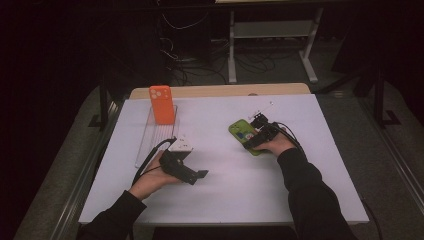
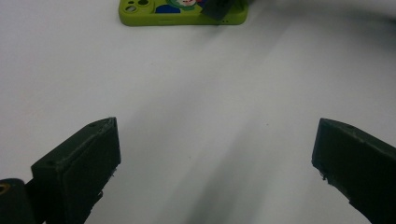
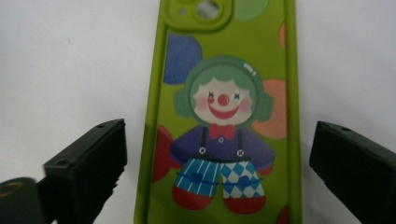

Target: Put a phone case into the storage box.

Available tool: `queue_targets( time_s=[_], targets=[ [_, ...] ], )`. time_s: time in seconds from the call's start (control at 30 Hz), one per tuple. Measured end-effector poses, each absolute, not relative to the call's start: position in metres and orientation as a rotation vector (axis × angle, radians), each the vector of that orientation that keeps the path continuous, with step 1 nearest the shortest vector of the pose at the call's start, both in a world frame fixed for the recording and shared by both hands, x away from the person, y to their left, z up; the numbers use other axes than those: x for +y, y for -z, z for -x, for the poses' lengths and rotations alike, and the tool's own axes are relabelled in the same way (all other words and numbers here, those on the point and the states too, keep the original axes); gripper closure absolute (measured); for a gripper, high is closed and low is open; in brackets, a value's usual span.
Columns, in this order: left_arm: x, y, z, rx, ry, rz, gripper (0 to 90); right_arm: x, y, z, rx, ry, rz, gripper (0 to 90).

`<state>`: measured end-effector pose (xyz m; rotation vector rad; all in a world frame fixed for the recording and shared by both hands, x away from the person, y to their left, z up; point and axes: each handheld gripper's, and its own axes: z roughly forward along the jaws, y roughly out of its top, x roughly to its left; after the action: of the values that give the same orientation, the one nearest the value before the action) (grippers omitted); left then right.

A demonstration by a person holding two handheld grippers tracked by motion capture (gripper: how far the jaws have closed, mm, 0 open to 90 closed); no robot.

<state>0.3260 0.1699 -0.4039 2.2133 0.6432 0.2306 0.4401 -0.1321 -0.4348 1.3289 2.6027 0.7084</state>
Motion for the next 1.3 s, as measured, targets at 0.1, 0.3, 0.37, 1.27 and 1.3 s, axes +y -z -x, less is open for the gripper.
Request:
queue_targets(
  time_s=[0.1, 0.3, 0.37, 1.27, 1.3],
  targets=[
    [0.170, 0.404, -0.326, 0.647, -0.228, -2.206, 0.6, -0.131, 0.438, -0.439, 2.612, -0.681, -1.338, 7.1],
    [0.170, 0.404, -0.326, 0.638, -0.236, -2.219, 0.6, -0.129, 0.438, -0.435, 2.593, -0.642, -1.308, 13.8],
    [0.170, 0.404, -0.326, 0.639, -0.238, -2.216, 0.6, -0.129, 0.438, -0.435, 2.591, -0.640, -1.309, 14.2],
    [0.161, 0.365, -0.359, 0.483, -0.201, -2.271, 0.6, -0.150, 0.403, -0.405, 2.790, -0.803, -0.851, 15.4],
    [0.160, 0.364, -0.360, 0.468, -0.206, -2.284, 0.6, -0.149, 0.401, -0.403, 2.801, -0.803, -0.826, 15.4]
  ],
)
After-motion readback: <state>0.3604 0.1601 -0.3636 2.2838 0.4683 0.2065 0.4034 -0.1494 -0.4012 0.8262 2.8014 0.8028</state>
